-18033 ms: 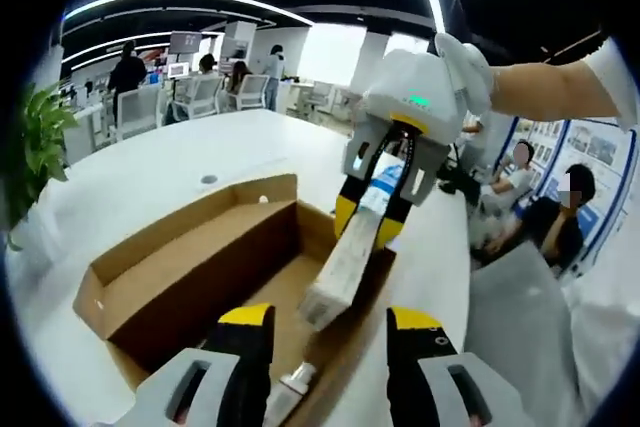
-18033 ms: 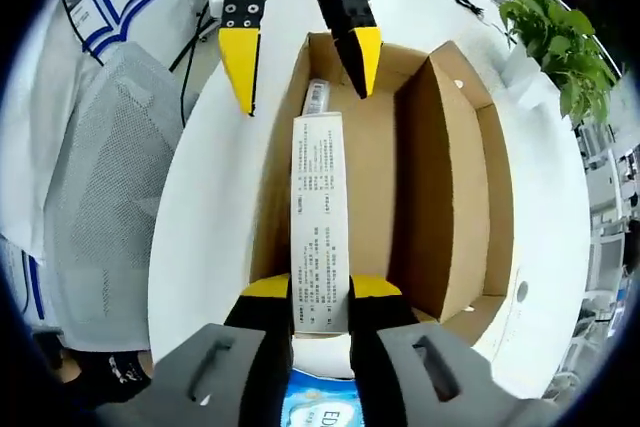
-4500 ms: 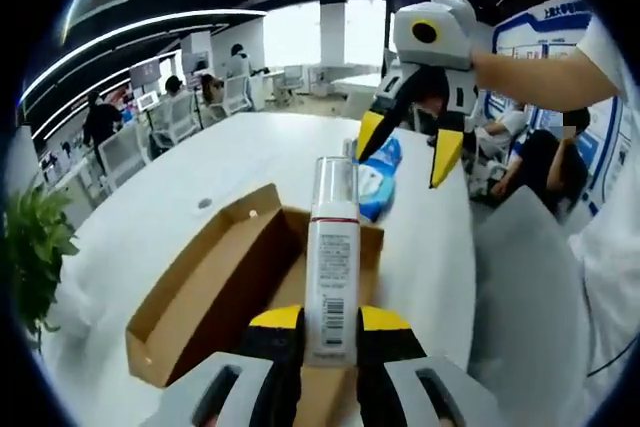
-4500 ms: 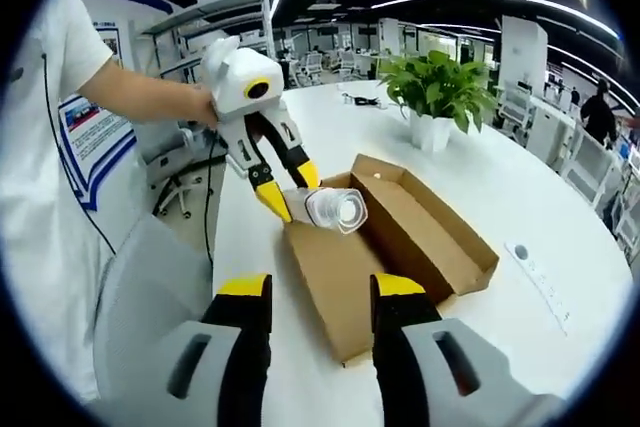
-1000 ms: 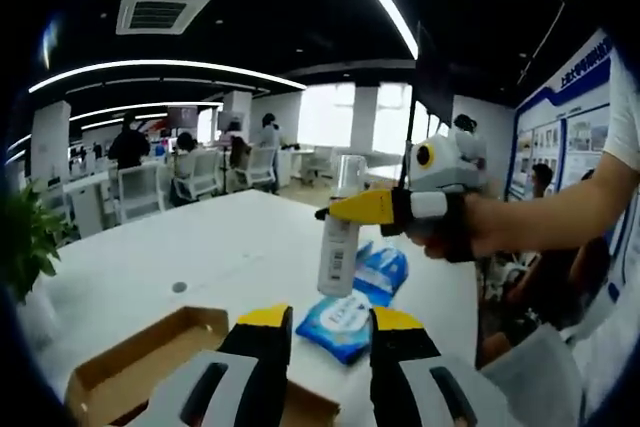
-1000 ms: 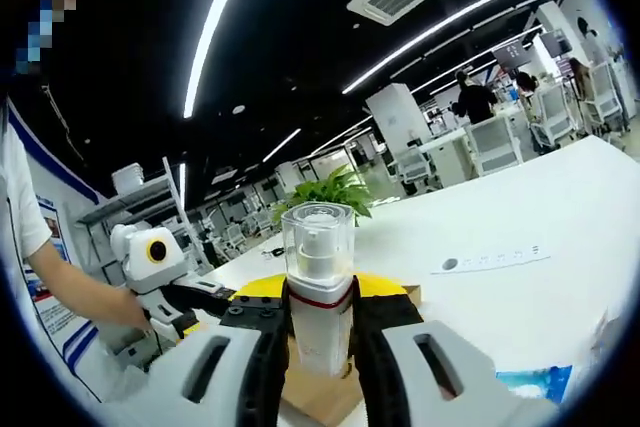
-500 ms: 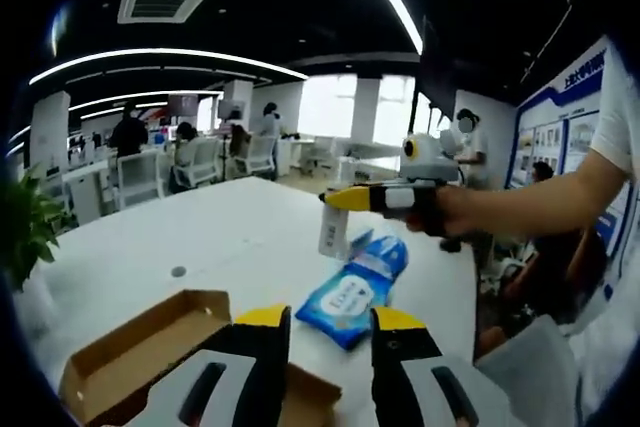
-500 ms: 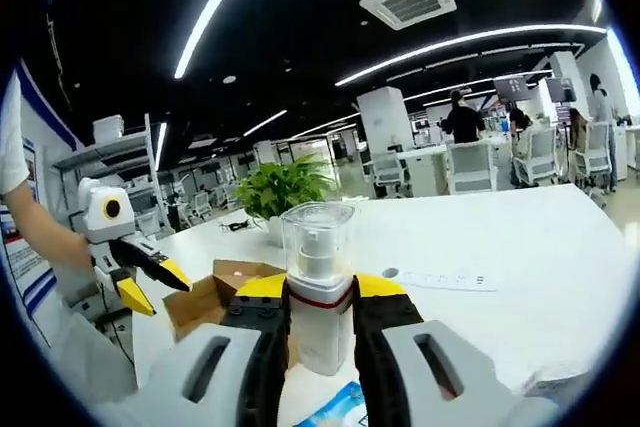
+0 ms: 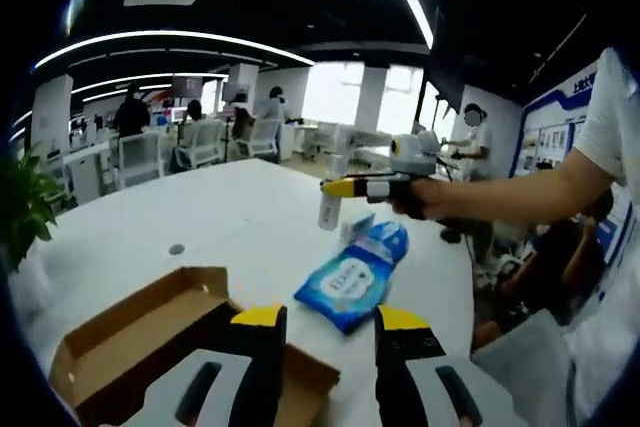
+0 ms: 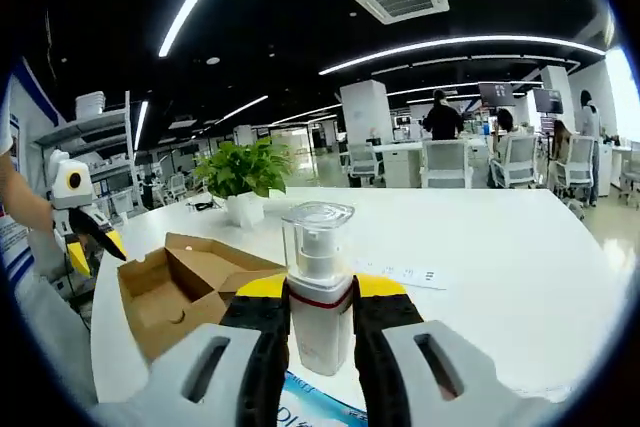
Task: Operate the shoe box by opening the lid, removing the specified soft item, and placing it in the target area until the item is outside and the box remains undamaged.
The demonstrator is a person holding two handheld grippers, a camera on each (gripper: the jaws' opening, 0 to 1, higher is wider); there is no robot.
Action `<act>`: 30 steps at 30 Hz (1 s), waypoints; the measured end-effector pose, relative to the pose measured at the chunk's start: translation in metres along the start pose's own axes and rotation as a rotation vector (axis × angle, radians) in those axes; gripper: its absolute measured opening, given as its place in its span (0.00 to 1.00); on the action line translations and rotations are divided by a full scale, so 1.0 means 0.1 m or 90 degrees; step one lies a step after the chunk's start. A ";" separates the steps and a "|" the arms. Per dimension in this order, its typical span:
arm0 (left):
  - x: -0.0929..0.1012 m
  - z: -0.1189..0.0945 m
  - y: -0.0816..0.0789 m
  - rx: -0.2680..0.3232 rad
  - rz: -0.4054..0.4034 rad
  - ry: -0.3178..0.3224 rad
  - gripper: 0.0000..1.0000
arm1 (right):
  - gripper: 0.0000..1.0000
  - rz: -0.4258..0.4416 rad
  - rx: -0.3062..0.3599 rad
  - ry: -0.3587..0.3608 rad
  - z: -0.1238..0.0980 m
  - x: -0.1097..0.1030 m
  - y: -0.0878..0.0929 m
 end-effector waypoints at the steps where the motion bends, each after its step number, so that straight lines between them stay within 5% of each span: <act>1: 0.01 0.00 0.00 -0.001 -0.001 -0.001 0.36 | 0.21 -0.002 -0.006 0.003 0.00 0.03 0.04; 18: 0.08 0.02 0.09 -0.035 -0.029 -0.016 0.49 | 0.21 -0.019 -0.038 0.031 0.06 0.40 0.59; 30: 0.10 0.02 0.14 -0.053 -0.035 -0.012 0.50 | 0.21 -0.008 -0.027 0.072 0.04 0.48 0.75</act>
Point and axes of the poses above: the point that each gripper's makers call its tool centre point, and the gripper's own axes: z roughly forward along the fingers, x roughly to its right, y roughly out of its underside, the point moved 4 cm from there along -z, roughly backward along the fingers, and after that the axes turned 2 degrees about -y, right-handed, at the moved point
